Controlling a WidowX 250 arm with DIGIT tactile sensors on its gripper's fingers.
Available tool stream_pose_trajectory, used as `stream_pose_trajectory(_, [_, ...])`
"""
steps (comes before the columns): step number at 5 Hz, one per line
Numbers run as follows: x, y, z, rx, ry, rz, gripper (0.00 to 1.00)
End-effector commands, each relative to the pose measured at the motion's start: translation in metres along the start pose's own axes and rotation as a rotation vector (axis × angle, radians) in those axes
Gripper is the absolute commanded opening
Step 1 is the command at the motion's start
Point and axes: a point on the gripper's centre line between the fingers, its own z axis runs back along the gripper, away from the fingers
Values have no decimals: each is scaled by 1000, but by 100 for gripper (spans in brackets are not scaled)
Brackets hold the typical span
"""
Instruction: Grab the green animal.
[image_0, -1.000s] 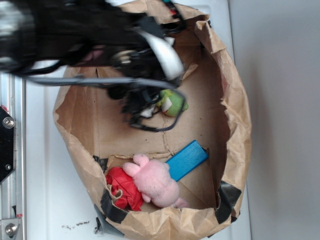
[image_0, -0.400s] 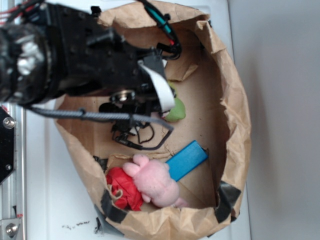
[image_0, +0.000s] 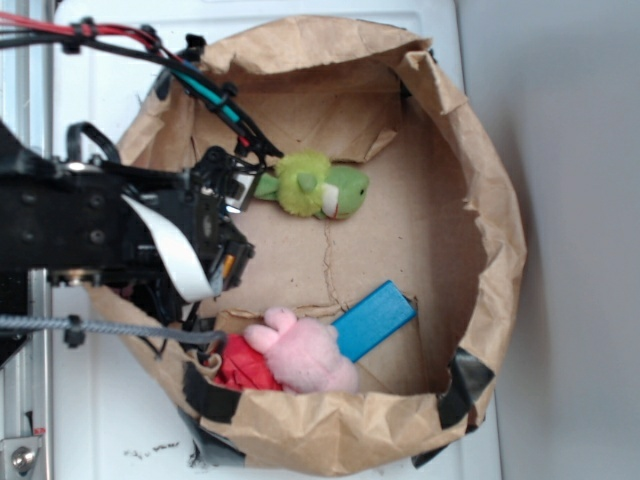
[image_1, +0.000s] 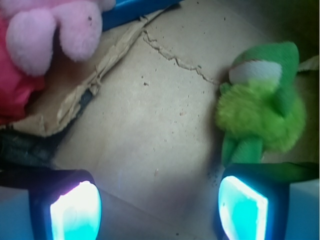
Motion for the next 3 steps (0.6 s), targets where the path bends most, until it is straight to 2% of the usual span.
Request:
stream_pose_trajectory(1, [14,34,-3,11,2,45,100])
stream_pose_trajectory(3, [36,68,-19,23,47,126,100])
